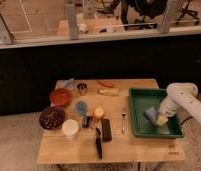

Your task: Place sponge in plastic cup

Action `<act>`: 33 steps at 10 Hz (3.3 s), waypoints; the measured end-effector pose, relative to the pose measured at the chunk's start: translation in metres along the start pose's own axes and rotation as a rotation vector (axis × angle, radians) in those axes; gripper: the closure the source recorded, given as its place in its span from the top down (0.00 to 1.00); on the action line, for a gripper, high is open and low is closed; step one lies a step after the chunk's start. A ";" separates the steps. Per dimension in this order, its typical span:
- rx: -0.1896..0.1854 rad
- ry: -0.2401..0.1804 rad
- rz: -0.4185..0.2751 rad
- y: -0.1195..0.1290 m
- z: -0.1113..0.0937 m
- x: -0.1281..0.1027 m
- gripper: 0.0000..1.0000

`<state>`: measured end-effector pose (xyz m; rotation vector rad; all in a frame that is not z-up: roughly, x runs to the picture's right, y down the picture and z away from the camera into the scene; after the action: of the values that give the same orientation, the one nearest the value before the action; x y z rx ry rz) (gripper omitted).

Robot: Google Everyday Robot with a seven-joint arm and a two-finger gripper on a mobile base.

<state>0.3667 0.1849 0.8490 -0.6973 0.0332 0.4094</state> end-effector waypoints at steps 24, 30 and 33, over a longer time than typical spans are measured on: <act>-0.194 -0.541 -0.798 0.118 -0.096 -0.343 0.50; -0.233 -0.478 -0.819 0.118 -0.063 -0.372 0.49; -0.241 -0.453 -0.815 0.115 -0.057 -0.383 0.29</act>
<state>-0.0236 0.0924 0.7969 -0.7774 -0.7189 -0.2272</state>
